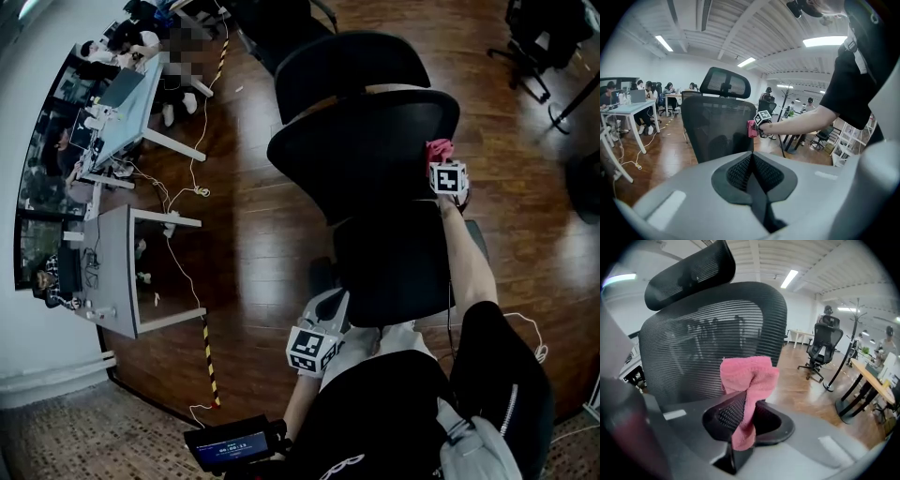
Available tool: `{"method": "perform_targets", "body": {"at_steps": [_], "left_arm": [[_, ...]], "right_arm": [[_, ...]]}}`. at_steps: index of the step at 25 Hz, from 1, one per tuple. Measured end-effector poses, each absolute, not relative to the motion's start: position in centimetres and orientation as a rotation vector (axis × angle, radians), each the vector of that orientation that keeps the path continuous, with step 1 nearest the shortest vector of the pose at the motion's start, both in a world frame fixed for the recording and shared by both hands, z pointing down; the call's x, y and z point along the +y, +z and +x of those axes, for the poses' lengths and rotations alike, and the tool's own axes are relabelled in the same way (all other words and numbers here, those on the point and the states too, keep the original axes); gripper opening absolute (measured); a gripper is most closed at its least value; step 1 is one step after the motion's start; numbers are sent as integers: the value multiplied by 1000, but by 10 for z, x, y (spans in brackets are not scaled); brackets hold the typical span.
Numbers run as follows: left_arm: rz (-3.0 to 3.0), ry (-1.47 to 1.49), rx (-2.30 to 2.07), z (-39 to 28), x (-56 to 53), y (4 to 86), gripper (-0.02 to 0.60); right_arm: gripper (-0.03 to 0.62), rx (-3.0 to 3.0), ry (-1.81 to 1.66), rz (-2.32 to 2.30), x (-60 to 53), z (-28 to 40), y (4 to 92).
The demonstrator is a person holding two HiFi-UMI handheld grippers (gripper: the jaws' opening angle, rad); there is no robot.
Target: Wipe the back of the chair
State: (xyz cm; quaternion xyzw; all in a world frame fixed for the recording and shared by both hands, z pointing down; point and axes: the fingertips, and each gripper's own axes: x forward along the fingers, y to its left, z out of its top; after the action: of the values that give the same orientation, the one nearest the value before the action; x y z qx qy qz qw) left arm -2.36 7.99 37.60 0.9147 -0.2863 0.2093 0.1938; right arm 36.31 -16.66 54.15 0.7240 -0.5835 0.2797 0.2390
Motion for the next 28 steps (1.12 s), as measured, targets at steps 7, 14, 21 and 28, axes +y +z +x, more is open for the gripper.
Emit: {"method": "perform_targets", "body": {"at_steps": [7, 14, 21, 28], "left_arm": [[2562, 571, -812, -39, 79, 375, -6], [2546, 563, -841, -60, 77, 382, -6], [2497, 514, -870, -77, 75, 398, -6], [2456, 411, -825, -80, 70, 420, -6]], "right_arm": [[41, -1627, 784, 1893, -177, 305, 549], [41, -1714, 716, 1824, -197, 238, 550], [41, -1832, 696, 1691, -209, 154, 553], [41, -1914, 586, 1573, -221, 79, 547]]}}
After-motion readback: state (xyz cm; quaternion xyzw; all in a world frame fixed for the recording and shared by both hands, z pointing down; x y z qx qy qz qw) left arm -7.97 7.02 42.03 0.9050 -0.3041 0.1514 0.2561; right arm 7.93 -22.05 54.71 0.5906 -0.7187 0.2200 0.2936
